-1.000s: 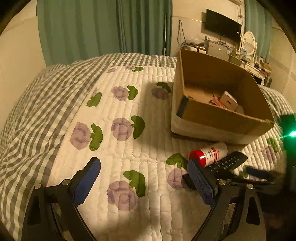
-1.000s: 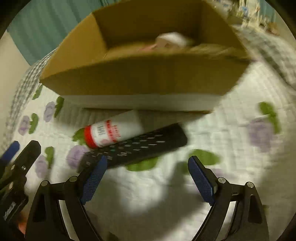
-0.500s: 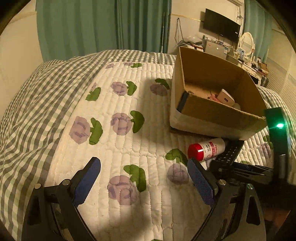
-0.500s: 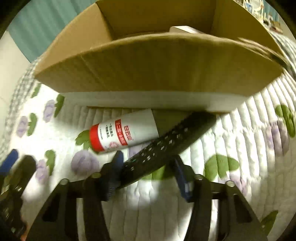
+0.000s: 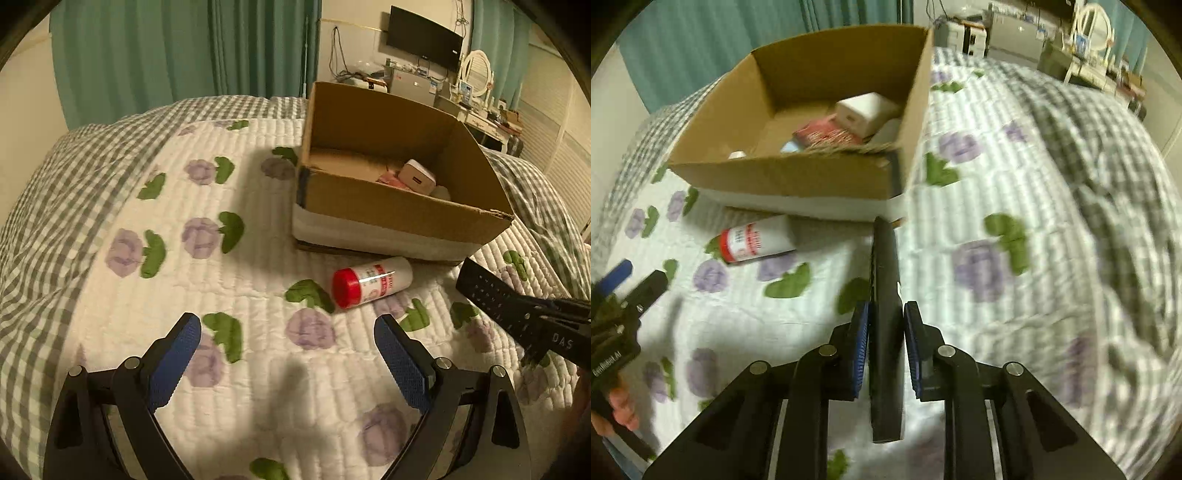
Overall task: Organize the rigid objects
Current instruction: 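Grasp the black TV remote with the right tool and lift it, then drop the red-capped bottle into the box with the left tool while the right holds the remote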
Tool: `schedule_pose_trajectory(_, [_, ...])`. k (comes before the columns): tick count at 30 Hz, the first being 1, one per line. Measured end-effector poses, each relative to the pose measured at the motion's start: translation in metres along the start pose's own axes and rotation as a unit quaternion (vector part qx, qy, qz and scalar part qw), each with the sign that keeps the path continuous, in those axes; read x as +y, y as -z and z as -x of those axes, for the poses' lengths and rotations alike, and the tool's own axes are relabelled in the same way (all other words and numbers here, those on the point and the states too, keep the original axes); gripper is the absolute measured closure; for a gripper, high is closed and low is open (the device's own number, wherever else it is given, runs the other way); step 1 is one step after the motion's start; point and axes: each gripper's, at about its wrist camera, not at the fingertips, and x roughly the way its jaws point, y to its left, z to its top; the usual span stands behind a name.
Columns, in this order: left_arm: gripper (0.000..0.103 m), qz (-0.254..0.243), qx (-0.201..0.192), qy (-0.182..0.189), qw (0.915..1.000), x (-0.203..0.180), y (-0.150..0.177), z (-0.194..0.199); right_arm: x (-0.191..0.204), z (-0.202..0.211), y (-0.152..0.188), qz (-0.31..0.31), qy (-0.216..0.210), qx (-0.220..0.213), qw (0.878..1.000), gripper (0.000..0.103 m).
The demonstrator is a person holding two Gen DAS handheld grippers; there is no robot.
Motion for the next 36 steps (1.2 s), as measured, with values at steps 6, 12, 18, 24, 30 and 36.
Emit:
schedule_pose_trajectory(6, [0.006,-0.015,0.016,0.004,0.9997,-0.031,-0.001,-0.017,0.004,-0.002,0.004,0.045,0.011,-0.013,0.999,0.085])
schedule_pose_trajectory(12, [0.006,-0.02,0.026,0.001,0.9995,-0.047,0.001,-0.029,0.012,-0.047,-0.001,0.035,-0.034,0.036,0.998,0.082])
schedule_pose_trajectory(18, [0.006,-0.018,0.03,0.001,0.9994,-0.054,-0.005,-0.037,-0.007,-0.027,0.005,0.009,-0.044,0.002,0.999,0.084])
schedule_pose_trajectory(24, [0.006,-0.016,0.039,0.004,0.9991,-0.071,-0.013,-0.054,-0.036,0.003,-0.003,-0.028,-0.001,-0.038,0.999,0.084])
schedule_pose_trajectory(30, [0.006,0.017,0.052,-0.002,0.9985,-0.08,-0.017,-0.076,-0.052,-0.019,-0.027,-0.041,0.007,-0.02,0.999,0.084])
schedule_pose_trajectory(36, [0.008,0.07,0.07,-0.014,0.995,-0.073,-0.017,-0.104,-0.044,-0.033,-0.037,-0.029,0.0,-0.029,0.999,0.084])
